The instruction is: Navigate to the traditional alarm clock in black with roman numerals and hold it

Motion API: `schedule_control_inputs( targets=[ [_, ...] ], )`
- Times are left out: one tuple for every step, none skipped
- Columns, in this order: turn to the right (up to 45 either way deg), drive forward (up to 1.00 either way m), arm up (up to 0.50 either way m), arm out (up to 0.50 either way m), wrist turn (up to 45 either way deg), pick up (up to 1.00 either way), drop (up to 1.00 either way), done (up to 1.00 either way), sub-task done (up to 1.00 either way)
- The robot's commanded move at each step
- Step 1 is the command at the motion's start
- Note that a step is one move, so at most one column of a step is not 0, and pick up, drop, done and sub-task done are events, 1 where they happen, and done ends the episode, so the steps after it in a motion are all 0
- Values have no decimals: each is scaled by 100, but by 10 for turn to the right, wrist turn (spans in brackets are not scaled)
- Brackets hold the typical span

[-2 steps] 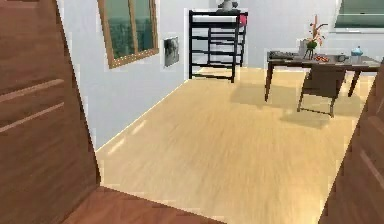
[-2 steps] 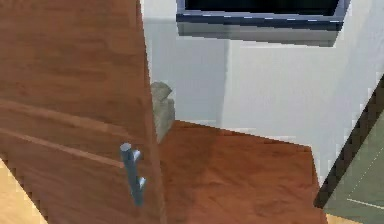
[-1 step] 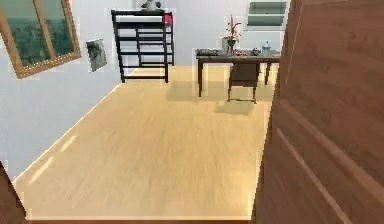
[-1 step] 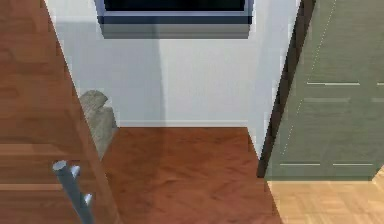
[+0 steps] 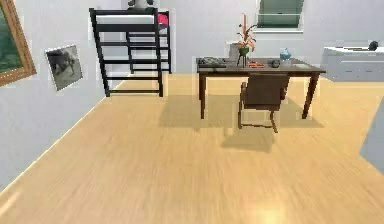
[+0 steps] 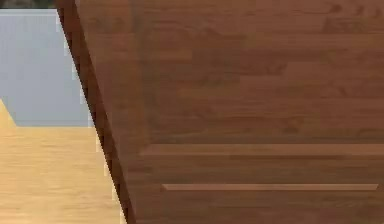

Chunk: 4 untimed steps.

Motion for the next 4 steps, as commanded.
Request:
schedule_control_inputs(
  targets=[
    [0, 35, 0, 0, 0, 0, 0, 0, 0],
    [120, 0, 0, 0, 0, 0, 0, 0, 0],
    [0, 100, 0, 0, 0, 0, 0, 0, 0],
    [0, 75, 0, 0, 0, 0, 0, 0, 0]
  ],
)
